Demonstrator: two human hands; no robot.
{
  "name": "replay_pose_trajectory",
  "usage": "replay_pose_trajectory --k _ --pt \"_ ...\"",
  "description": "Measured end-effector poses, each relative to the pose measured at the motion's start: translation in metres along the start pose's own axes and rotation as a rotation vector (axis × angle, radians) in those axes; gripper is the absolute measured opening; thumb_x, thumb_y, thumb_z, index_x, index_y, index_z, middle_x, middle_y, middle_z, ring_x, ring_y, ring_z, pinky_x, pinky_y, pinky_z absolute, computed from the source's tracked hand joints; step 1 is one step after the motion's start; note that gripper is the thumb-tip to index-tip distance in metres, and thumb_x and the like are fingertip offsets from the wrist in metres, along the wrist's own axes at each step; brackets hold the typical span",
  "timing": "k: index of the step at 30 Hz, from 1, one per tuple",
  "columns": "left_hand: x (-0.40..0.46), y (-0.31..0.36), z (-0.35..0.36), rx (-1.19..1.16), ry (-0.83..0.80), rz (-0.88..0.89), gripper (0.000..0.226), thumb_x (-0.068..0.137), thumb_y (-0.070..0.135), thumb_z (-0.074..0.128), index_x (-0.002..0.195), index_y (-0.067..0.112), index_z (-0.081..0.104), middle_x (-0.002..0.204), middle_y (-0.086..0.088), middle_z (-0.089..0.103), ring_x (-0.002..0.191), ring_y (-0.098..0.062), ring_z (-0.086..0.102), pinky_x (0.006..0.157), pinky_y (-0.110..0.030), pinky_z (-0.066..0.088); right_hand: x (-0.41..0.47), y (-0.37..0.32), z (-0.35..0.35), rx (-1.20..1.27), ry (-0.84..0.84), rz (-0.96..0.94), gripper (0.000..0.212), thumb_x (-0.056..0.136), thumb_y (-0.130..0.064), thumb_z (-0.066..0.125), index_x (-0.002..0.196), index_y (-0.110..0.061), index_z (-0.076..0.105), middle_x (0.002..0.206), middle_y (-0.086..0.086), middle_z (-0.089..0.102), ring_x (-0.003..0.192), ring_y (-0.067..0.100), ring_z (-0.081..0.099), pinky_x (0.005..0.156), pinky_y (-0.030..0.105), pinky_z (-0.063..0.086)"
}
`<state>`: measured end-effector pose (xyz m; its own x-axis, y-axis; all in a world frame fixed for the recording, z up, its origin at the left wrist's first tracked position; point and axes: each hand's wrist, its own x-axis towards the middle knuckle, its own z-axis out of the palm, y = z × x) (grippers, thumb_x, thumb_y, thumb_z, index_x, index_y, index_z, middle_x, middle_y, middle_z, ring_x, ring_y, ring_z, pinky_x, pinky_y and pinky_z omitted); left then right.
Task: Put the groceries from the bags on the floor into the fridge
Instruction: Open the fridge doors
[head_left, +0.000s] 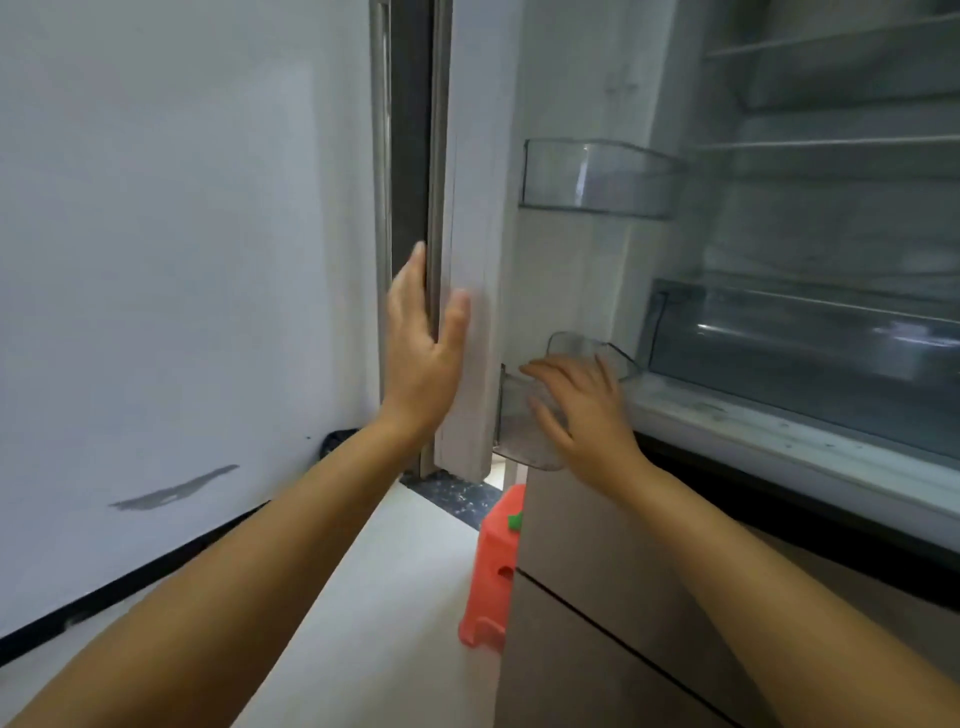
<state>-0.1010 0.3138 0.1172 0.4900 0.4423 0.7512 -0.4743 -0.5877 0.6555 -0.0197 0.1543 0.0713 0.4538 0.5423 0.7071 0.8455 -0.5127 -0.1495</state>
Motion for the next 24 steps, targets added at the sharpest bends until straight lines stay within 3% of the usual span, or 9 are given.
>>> replay_pose_trajectory --k 2,4,6,11,20,24 --pt "0.016 -0.008 0.005 0.177 -0.11 0.092 0.076 0.094 0.039 0.051 0.151 0.028 0.002 0.16 -0.005 -0.003 0.146 -0.012 0.0 0.111 -0.02 0.004 0.014 -0.014 0.017 -0.059 0.011 -0.061 0.045 0.086 -0.036 0.037 0.117 -0.016 0.062 0.107 0.002 0.065 0.104 0.021 0.052 0.104 0.037 0.022" --pt "0.035 -0.028 0.002 0.245 -0.062 0.097 0.082 0.093 0.023 0.055 0.151 0.021 -0.002 0.16 -0.011 -0.008 0.147 -0.02 -0.003 0.109 -0.015 0.002 0.028 -0.029 0.032 -0.094 0.008 -0.098 0.045 0.084 -0.031 0.036 0.114 -0.013 0.064 0.094 0.003 0.067 0.09 0.027 0.06 0.086 0.032 0.025" --pt "0.055 -0.057 -0.005 0.247 -0.015 0.11 0.077 0.092 0.007 0.049 0.151 0.014 0.0 0.16 -0.012 -0.003 0.148 -0.023 0.0 0.107 -0.009 0.002 0.045 -0.041 0.046 -0.119 -0.048 -0.094 0.045 0.087 -0.028 0.035 0.123 -0.014 0.059 0.101 0.006 0.066 0.095 0.029 0.06 0.081 0.033 0.025" --pt "0.099 -0.105 -0.023 0.238 -0.128 0.076 0.077 0.094 0.003 0.044 0.151 0.014 -0.006 0.16 -0.004 -0.002 0.147 -0.014 0.001 0.11 -0.015 0.004 0.082 -0.062 0.077 -0.165 -0.136 -0.067 0.047 0.095 -0.012 0.044 0.142 -0.015 0.039 0.127 0.006 0.055 0.117 0.027 0.047 0.09 0.032 0.025" --pt "0.109 -0.117 -0.029 0.234 -0.213 0.01 0.075 0.097 0.009 0.043 0.15 0.014 -0.011 0.16 -0.005 -0.006 0.147 -0.016 0.0 0.11 -0.019 0.004 0.096 -0.071 0.087 -0.291 -0.245 -0.013 0.057 0.092 -0.009 0.045 0.146 -0.014 0.026 0.138 0.006 0.044 0.125 0.027 0.04 0.101 0.035 0.027" --pt "0.068 -0.109 -0.054 0.378 -0.342 -0.116 0.068 0.1 0.017 0.043 0.151 0.013 -0.001 0.161 -0.005 0.003 0.148 -0.018 0.007 0.114 -0.023 0.008 0.092 -0.077 0.08 -0.229 -0.322 -0.016 0.065 0.094 -0.02 0.045 0.15 -0.014 0.014 0.154 0.01 0.023 0.142 0.027 0.02 0.117 0.042 0.005"
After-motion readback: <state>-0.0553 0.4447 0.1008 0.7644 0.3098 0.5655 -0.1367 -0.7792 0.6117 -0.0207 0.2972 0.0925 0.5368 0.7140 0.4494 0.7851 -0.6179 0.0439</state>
